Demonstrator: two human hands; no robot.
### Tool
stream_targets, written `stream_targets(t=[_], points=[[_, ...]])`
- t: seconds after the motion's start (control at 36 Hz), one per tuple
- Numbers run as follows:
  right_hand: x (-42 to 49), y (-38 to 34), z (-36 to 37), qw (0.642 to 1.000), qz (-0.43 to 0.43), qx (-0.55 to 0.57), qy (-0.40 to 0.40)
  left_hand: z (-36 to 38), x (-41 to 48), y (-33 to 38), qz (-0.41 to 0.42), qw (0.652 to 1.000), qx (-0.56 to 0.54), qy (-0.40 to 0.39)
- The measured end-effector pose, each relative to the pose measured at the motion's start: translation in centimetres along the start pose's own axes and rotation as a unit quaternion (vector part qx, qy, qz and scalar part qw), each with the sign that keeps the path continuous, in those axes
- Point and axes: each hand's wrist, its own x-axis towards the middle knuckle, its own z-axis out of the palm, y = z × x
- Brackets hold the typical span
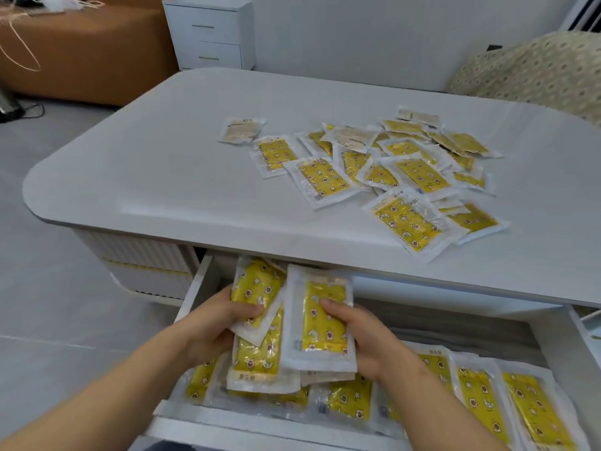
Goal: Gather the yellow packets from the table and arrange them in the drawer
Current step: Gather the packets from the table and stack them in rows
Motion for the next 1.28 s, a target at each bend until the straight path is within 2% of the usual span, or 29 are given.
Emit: stream_targets(t=[0.08, 0.17, 0.31, 0.39, 0.44, 0.58, 0.78, 0.89, 1.0, 1.03, 1.11, 1.14, 1.28], points=[[0.3, 0.5, 0.4, 0.999, -0.006, -0.052, -0.015, 0.4, 0.2, -0.3, 0.001, 0.999, 0.034, -0.014], [0.6, 0.7, 0.2, 0.994, -0.032, -0.100, 0.005, 0.5, 0.6, -0.3, 0.015, 0.999, 0.045, 0.001], [0.7, 0.6, -0.5, 0.986, -0.058, -0.142, 0.067, 0.3, 0.5, 0.2, 0.024, 0.993, 0.086, 0.073], [0.7, 0.6, -0.5, 0.984, -0.057, -0.153, 0.071, -0.2, 0.1, 0.4, 0.034, 0.977, 0.175, 0.119], [0.8, 0.7, -0.3, 0.982, -0.056, -0.167, 0.070, -0.6, -0.1, 0.6, 0.058, 0.949, 0.263, 0.162], [0.9, 1.1, 0.2, 0.980, -0.044, -0.179, 0.070, -1.6, -0.4, 0.1, 0.070, 0.879, 0.436, 0.179], [0.4, 1.4, 0.4, 0.975, -0.033, -0.208, 0.076, -2.5, -0.9, -0.8, 0.087, 0.730, 0.655, 0.174], [0.5, 1.2, 0.2, 0.975, -0.039, -0.201, 0.086, -1.8, -0.6, -1.0, 0.071, 0.710, 0.677, 0.180], [0.5, 1.1, 0.2, 0.976, -0.034, -0.194, 0.090, -1.8, -0.6, -0.6, 0.074, 0.721, 0.643, 0.248], [0.6, 1.1, 0.2, 0.977, -0.033, -0.192, 0.091, -1.8, -0.7, -0.5, 0.060, 0.701, 0.663, 0.254], [0.7, 1.1, 0.1, 0.976, -0.027, -0.193, 0.095, -1.4, -1.3, -0.8, 0.025, 0.568, 0.789, 0.231], [0.8, 1.0, 0.1, 0.976, -0.023, -0.194, 0.096, -1.3, -1.4, -1.0, 0.020, 0.537, 0.814, 0.222], [0.6, 0.7, 0.0, 0.975, 0.000, -0.202, 0.093, -0.7, -1.6, -1.1, -0.030, 0.468, 0.864, 0.183]])
